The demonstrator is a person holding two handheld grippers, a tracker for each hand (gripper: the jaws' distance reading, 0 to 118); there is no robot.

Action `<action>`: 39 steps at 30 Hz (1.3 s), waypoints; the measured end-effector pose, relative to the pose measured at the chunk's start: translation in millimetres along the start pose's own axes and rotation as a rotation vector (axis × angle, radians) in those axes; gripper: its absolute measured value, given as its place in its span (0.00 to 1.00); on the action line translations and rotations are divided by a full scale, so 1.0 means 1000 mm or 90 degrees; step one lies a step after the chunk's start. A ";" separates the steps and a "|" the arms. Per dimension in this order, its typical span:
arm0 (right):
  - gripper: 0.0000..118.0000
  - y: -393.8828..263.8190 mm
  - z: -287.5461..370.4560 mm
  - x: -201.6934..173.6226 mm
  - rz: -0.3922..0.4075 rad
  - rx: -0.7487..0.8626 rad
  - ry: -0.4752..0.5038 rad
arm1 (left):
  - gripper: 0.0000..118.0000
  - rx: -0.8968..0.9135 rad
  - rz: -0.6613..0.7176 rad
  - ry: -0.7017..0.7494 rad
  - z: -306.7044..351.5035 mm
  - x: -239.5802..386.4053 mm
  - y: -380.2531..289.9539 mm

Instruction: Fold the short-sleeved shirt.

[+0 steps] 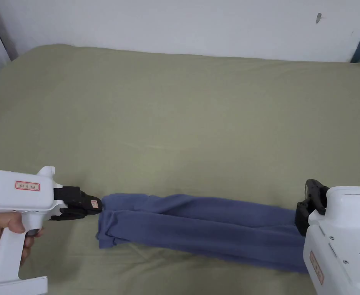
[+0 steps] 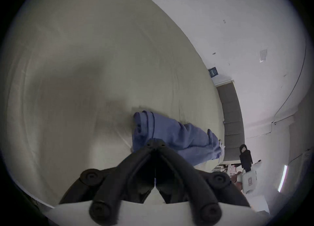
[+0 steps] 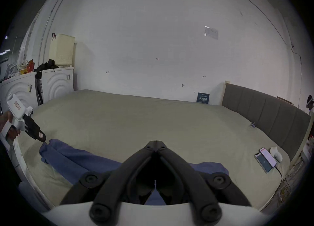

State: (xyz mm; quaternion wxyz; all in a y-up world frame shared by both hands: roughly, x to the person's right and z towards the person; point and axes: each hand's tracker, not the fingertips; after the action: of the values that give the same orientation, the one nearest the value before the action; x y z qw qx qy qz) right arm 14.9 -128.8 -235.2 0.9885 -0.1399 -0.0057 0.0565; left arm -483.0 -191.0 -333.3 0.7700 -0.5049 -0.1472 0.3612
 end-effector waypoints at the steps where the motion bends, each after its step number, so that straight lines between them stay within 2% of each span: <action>1: 0.00 0.002 0.001 -0.001 0.002 -0.002 0.003 | 0.11 -0.002 0.002 -0.001 -0.002 -0.002 -0.001; 2: 0.00 0.002 0.000 -0.002 0.003 -0.003 0.003 | 0.33 -0.006 0.001 -0.006 -0.003 -0.005 0.001; 4: 0.00 0.001 -0.002 -0.002 0.006 -0.006 0.004 | 1.00 -0.029 0.011 -0.031 -0.012 -0.007 -0.003; 6: 0.00 0.002 -0.002 -0.002 0.002 -0.010 0.005 | 0.94 -0.027 0.010 -0.048 -0.015 -0.013 -0.001; 8: 0.00 0.002 -0.004 -0.001 -0.004 -0.013 0.005 | 0.93 -0.046 0.011 -0.036 -0.028 -0.015 -0.003; 12: 0.00 0.002 -0.005 -0.002 -0.003 -0.018 0.005 | 0.93 -0.064 0.020 -0.094 -0.048 -0.009 -0.008; 15: 0.00 0.003 -0.005 -0.002 0.000 -0.021 0.005 | 0.88 -0.069 0.060 -0.129 -0.062 -0.006 -0.008; 16: 0.00 0.003 -0.004 -0.002 0.000 -0.021 0.006 | 0.74 -0.068 0.049 -0.125 -0.066 -0.003 -0.011; 17: 0.00 0.004 -0.003 -0.001 0.000 -0.022 0.006 | 0.44 -0.062 0.045 -0.113 -0.067 0.000 -0.013; 18: 0.00 0.004 -0.002 0.000 -0.001 -0.021 0.006 | 0.08 -0.059 0.036 -0.092 -0.067 0.002 -0.009; 20: 0.00 0.006 0.000 0.003 -0.001 -0.023 0.008 | 0.09 -0.045 0.030 -0.005 -0.071 0.003 -0.014; 25: 0.00 0.011 0.009 0.009 -0.010 -0.013 0.009 | 0.09 -0.044 0.031 -0.047 -0.049 0.009 -0.017; 34: 0.00 0.018 0.020 0.020 -0.031 0.014 0.003 | 0.09 0.052 0.013 0.010 0.045 0.010 -0.032; 39: 0.00 0.020 0.022 0.022 -0.041 0.023 0.003 | 0.09 0.069 -0.061 0.081 0.062 0.056 -0.049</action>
State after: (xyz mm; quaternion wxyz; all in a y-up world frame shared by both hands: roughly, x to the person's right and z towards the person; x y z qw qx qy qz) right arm 34.2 -101.0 -219.5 0.9922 -0.1218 -0.0068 0.0242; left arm -461.5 -121.1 -270.2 0.8204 -0.4766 -0.1023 0.2989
